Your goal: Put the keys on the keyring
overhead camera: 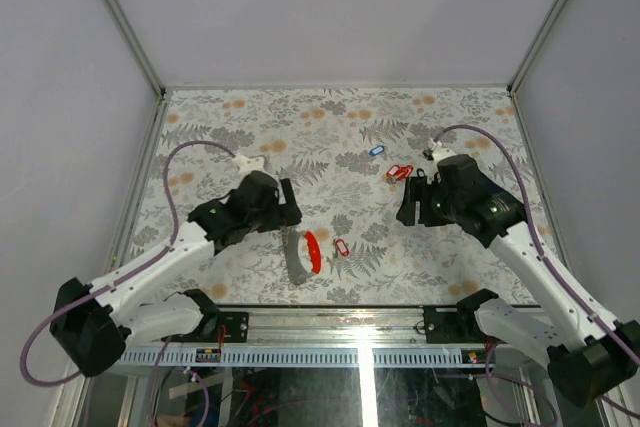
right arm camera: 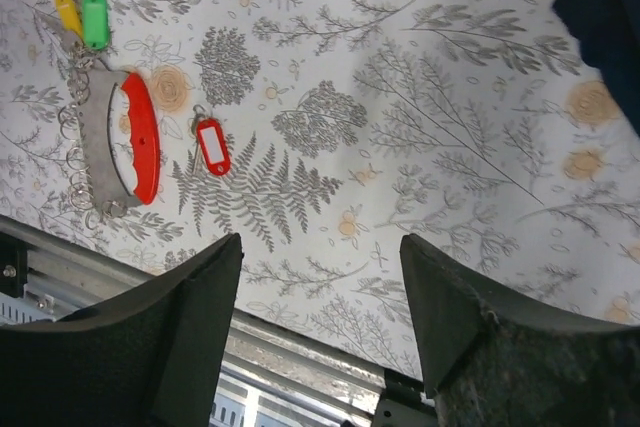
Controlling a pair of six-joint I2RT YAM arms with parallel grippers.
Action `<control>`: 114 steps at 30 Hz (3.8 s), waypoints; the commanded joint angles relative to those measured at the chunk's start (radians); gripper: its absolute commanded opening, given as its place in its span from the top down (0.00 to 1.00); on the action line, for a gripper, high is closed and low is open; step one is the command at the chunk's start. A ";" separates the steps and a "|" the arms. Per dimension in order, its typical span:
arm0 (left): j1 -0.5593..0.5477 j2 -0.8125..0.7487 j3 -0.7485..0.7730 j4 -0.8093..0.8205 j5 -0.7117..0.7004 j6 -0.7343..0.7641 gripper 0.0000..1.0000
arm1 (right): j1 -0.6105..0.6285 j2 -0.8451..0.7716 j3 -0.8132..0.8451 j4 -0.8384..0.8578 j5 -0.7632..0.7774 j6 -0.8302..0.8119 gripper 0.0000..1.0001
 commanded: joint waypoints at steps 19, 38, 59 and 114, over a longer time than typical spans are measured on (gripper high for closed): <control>0.229 -0.239 -0.069 -0.076 0.054 0.033 0.04 | 0.528 0.648 0.219 0.342 0.214 0.273 0.28; 0.231 -0.294 -0.060 -0.099 0.012 0.036 0.04 | 0.678 1.021 0.435 0.229 0.346 0.281 0.29; 0.230 -0.293 -0.091 -0.076 0.051 0.006 0.04 | 0.693 0.881 0.149 0.245 0.352 0.337 0.72; -0.125 0.295 -0.118 0.313 0.192 -0.043 0.68 | 0.487 0.060 -0.313 0.459 0.172 0.315 0.57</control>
